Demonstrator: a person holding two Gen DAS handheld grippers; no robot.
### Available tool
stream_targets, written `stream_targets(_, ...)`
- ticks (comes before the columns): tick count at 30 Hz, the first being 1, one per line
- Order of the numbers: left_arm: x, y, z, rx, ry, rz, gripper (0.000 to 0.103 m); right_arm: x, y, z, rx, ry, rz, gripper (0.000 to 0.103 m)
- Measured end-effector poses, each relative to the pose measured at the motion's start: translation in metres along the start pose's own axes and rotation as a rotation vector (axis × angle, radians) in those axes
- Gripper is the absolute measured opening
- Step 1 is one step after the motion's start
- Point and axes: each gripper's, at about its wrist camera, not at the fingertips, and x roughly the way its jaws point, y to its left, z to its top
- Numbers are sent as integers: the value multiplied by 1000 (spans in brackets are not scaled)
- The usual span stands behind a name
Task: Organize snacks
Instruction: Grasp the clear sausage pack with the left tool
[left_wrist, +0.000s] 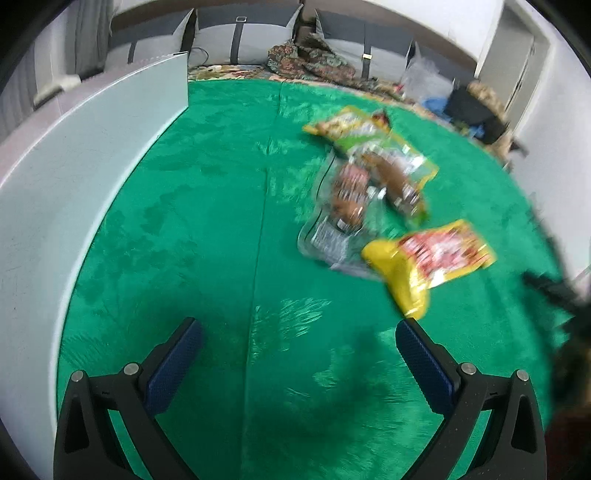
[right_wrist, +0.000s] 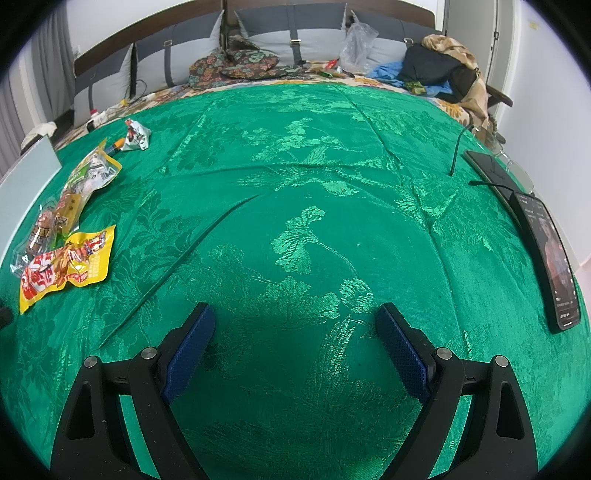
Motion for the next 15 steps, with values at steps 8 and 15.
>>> stream_targets(8,19,-41,81,100,50,3,92,0,0,0,0,-1,1,92)
stream_targets(15,86,-60,97,190,189,99,51,0,0,0,1,-1,1,92)
